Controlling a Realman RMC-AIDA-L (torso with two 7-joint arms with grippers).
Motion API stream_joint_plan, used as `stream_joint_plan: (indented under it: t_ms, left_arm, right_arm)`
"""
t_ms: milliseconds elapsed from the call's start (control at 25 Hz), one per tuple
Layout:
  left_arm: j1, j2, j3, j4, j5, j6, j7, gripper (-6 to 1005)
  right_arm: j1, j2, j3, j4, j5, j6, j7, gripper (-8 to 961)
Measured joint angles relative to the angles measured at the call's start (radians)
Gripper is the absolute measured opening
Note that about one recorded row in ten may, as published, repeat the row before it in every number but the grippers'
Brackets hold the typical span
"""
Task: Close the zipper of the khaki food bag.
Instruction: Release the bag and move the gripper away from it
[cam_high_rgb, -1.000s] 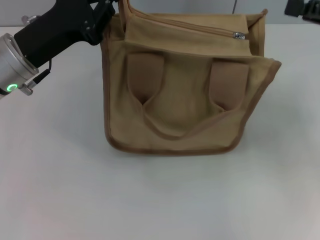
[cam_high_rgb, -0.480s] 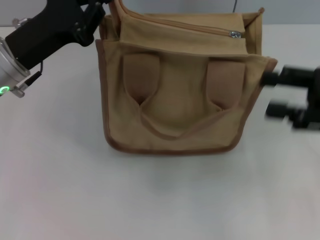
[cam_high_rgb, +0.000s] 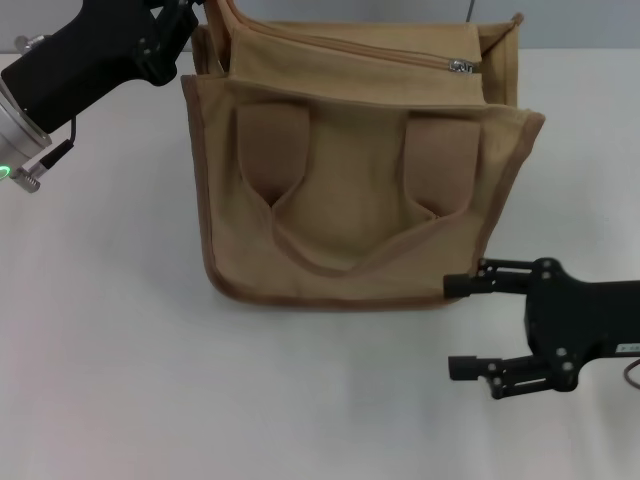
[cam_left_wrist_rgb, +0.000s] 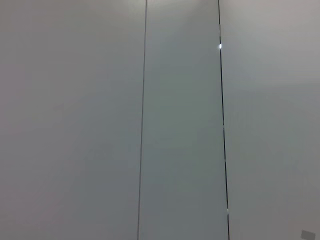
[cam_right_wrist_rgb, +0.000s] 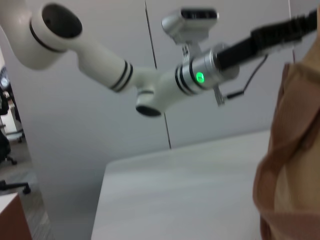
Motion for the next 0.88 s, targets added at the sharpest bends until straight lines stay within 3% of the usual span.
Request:
stream_joint_plan:
  t_ms: [520, 680, 840, 880]
  left_arm:
    - [0.02, -0.005, -0.006, 0.001, -0.009, -0.014, -0.018, 82]
    - [0.047, 0.004, 0.029, 0.057, 0.001, -0.021, -0.108, 83]
    - [0.075, 0.012, 0.085, 0.134, 0.005, -0.016, -0.196, 200]
    - [0.1, 0.024, 0.123, 0.183, 0.006, -0.01, -0.258, 229]
  right_arm:
    - [0.009, 0.002, 0.0, 0.01, -0.008, 0.025, -0.014, 823]
    - [0.013, 0.003, 0.0, 0.01, -0.007, 0.032, -0.017, 823]
    - [0.018, 0.004, 0.0, 0.012, -0.007, 0.034, -0.017, 823]
    - [0.022, 0.005, 0.0, 0.015, -0.007, 0.035, -0.017, 823]
